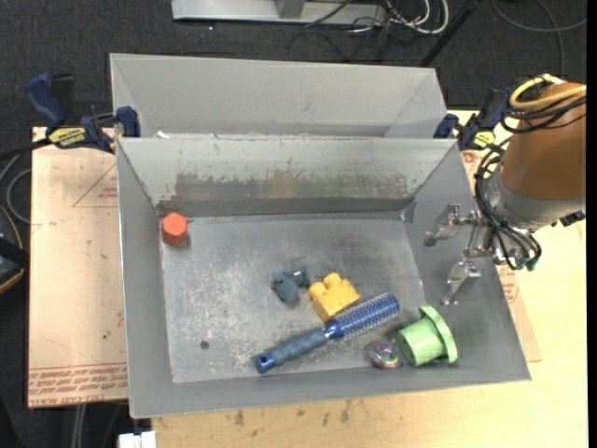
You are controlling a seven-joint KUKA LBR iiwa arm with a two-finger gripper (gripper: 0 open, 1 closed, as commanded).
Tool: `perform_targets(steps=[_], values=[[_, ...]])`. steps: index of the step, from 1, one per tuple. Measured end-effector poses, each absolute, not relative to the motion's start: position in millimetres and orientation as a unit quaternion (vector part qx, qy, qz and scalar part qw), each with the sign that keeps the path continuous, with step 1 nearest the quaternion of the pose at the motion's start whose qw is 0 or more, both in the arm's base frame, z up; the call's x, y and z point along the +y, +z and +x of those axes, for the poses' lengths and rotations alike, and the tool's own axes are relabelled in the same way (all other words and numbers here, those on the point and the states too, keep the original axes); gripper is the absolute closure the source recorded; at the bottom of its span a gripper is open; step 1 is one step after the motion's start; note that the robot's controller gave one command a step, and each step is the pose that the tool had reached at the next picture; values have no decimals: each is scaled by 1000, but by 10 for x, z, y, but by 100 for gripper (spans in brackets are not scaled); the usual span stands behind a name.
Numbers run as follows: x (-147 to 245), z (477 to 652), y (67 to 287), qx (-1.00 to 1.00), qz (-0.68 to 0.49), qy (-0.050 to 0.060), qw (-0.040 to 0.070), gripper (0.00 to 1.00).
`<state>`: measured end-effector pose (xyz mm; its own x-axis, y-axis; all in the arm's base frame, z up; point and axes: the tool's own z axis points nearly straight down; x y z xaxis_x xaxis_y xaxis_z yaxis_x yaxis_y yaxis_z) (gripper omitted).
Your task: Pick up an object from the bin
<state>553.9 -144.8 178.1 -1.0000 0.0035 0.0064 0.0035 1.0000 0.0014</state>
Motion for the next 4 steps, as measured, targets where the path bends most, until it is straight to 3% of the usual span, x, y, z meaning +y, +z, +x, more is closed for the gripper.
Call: perform_targets(steps=[1,2,3,4], values=[[-1050,4970,813,-998,58,0,-5,0],[-1052,4946,799,-998,60,-1,0,100],[-1304,5281,2687,-992,128,2,-6,100],[-1298,5263,2641,-992,128,0,-2,0]])
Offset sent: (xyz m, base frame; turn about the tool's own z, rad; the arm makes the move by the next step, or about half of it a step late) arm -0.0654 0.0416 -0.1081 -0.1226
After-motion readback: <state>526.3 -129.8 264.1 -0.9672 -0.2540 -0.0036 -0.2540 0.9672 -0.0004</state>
